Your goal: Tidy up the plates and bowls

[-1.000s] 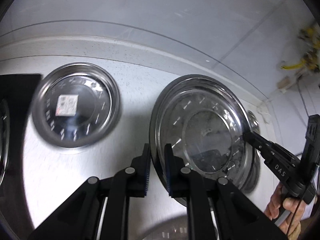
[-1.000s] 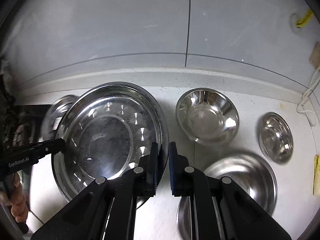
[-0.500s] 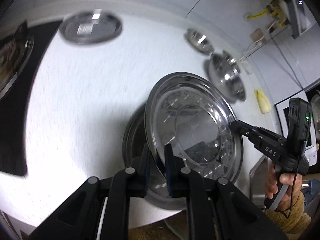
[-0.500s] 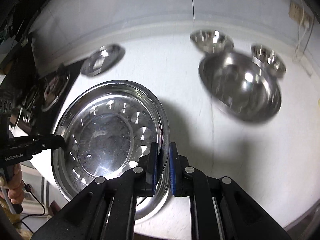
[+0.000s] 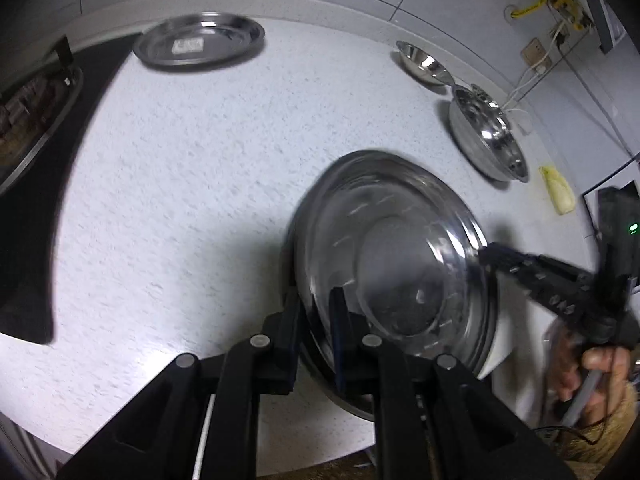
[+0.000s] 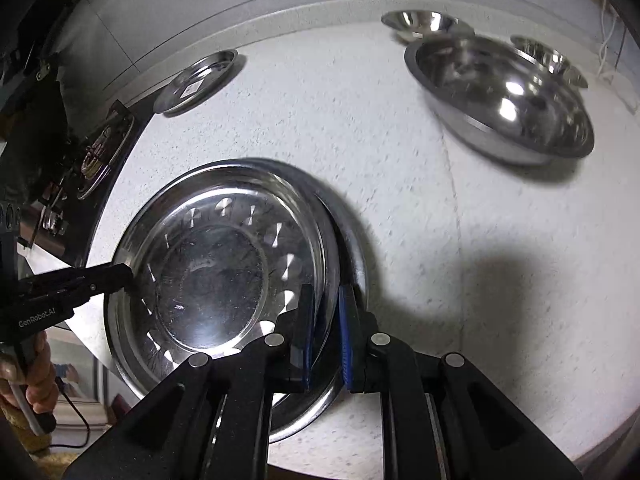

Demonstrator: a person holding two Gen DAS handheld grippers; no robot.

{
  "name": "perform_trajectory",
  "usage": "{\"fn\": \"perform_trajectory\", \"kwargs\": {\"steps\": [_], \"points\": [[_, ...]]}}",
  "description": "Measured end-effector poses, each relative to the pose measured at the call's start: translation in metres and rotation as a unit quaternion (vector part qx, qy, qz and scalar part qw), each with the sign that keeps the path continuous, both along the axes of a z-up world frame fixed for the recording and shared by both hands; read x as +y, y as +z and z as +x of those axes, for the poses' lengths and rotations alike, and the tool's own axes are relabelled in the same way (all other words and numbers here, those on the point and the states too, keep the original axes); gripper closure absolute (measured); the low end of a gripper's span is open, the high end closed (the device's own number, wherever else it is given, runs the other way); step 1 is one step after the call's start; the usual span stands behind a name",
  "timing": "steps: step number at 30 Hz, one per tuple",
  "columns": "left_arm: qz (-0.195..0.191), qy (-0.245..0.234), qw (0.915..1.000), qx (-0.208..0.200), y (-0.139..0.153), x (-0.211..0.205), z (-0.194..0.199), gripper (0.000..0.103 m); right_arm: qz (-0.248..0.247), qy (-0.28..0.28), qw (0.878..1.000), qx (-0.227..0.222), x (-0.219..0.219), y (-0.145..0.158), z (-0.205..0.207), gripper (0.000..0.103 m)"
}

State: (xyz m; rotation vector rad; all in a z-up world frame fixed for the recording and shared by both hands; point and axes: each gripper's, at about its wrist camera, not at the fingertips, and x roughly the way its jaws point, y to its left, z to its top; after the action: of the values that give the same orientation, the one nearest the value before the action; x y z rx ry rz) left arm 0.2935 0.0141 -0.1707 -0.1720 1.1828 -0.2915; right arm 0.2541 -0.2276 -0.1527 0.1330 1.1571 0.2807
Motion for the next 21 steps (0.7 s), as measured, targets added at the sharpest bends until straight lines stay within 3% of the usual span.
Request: {"fn": "perform_trajectory", "kwargs": {"steps": [5,8,11,16,21], "points": [[-0.013,-0.003,0.9998,-0.012,0.012,0.007,0.004,0.089,-0.029,-0.006,0.999,-0.035,-0.005,0.017,0.004,0.076],[-0.024,0.012,0.9993,-0.026,0.024,0.017,0.016,0.089,-0.035,-0.005,0.998,-0.058,-0.004,0.034,0.015,0.074],[-0.039,0.074,0.9964,-0.016,0.030,0.051,0.042,0.072,-0.024,0.000,0.997,-0.077,0.007,0.053,0.038,0.061],[-0.056,0.164,0.9849,0.002,0.034,0.117,0.115,0.072,0.007,0.043,0.996,-0.083,0.062,0.075,0.106,0.057],[-0.077,0.225,0.9705,0.037,0.017,0.163,0.187,0.072,0.022,0.057,0.996,-0.057,0.122,0.062,0.191,0.056]]}}
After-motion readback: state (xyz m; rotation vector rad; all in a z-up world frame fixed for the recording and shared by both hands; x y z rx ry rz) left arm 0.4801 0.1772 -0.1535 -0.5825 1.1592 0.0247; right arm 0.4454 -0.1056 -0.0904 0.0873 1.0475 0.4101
